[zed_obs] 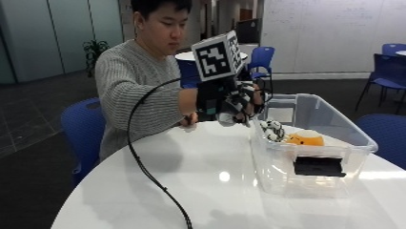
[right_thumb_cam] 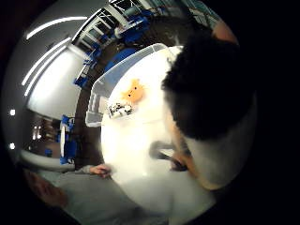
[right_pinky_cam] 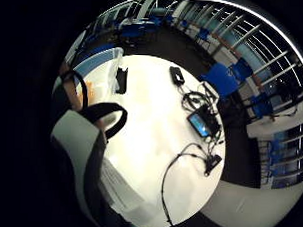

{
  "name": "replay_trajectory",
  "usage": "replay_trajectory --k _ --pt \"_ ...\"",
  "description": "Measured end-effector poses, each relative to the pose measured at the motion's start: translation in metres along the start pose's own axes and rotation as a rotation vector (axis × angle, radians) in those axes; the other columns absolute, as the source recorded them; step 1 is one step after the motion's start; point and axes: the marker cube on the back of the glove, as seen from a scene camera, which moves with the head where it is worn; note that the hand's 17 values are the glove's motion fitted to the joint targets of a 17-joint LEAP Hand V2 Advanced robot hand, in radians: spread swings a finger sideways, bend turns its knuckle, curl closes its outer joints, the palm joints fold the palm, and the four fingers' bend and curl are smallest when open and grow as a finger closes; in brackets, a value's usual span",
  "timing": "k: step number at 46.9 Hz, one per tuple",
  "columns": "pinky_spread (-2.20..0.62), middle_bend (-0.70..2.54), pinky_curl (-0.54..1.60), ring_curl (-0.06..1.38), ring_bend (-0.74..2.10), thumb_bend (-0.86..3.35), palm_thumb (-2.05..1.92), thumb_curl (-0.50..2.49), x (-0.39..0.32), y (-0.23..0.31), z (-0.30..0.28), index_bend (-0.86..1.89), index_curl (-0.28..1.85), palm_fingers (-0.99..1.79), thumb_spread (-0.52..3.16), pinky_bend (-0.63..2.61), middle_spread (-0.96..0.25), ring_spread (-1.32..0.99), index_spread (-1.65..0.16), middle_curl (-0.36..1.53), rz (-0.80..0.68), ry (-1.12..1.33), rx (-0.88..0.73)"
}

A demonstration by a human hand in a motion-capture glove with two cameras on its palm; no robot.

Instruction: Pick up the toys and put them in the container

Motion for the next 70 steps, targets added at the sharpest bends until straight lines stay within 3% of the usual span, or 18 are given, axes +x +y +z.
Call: replay_trajectory --k 4,18,26,36,38,41,44,51,62,70 --pt "-0.44 0.59 0.45 0.58 1.26 0.06 0.62 0.95 -0.013 -0.014 0.015 0.2 0.55 0.88 0.57 1.07 -0.29 -0.41 -0.42 0.78 0.02 -0.038 -0.028" --pt "-0.44 0.55 0.46 0.59 1.23 0.03 0.62 1.02 -0.153 -0.086 0.079 0.15 0.62 0.8 0.51 1.09 -0.3 -0.4 -0.44 0.81 -0.18 -0.09 -0.101" --pt "-0.44 0.54 0.47 0.59 1.23 0.01 0.62 1.06 -0.194 -0.099 0.096 0.14 0.64 0.76 0.51 1.11 -0.31 -0.41 -0.45 0.83 -0.219 -0.087 -0.135" --pt "-0.43 0.53 0.48 0.6 1.22 -0.01 0.61 1.08 -0.187 -0.093 0.104 0.11 0.66 0.68 0.54 1.15 -0.32 -0.41 -0.46 0.84 -0.193 -0.039 -0.26" --pt "-0.42 0.45 0.49 0.59 1.21 -0.04 0.53 1.05 -0.183 -0.09 0.109 0.01 0.61 0.54 0.67 1.24 -0.31 -0.39 -0.43 0.81 -0.179 -0.013 -0.33" --pt "-0.34 0.31 0.55 0.59 1.06 -0.09 0.35 0.95 -0.176 -0.086 0.114 -0.01 0.58 -0.12 0.86 1.33 -0.3 -0.36 -0.39 0.76 -0.18 0.013 -0.4" --pt "-0.24 0.23 0.53 0.52 0.87 -0.09 0.24 0.86 -0.174 -0.084 0.117 0.0 0.51 -0.32 0.95 1.35 -0.26 -0.3 -0.37 0.7 -0.176 -0.003 -0.412" --pt "-0.11 0.14 0.47 0.4 0.68 -0.05 0.12 0.71 -0.174 -0.079 0.121 0.02 0.37 -0.29 1.1 1.31 -0.21 -0.22 -0.34 0.6 -0.201 0.008 -0.405" --pt "-0.02 0.14 0.42 0.37 0.63 -0.02 0.06 0.56 -0.166 -0.067 0.109 0.06 0.26 -0.22 1.22 1.27 -0.17 -0.18 -0.33 0.5 -0.203 -0.02 -0.379" --pt "0.01 0.16 0.38 0.35 0.59 -0.02 -0.01 0.47 -0.11 -0.03 0.066 0.12 0.25 -0.17 1.31 1.16 -0.17 -0.17 -0.34 0.45 -0.134 -0.059 -0.293"
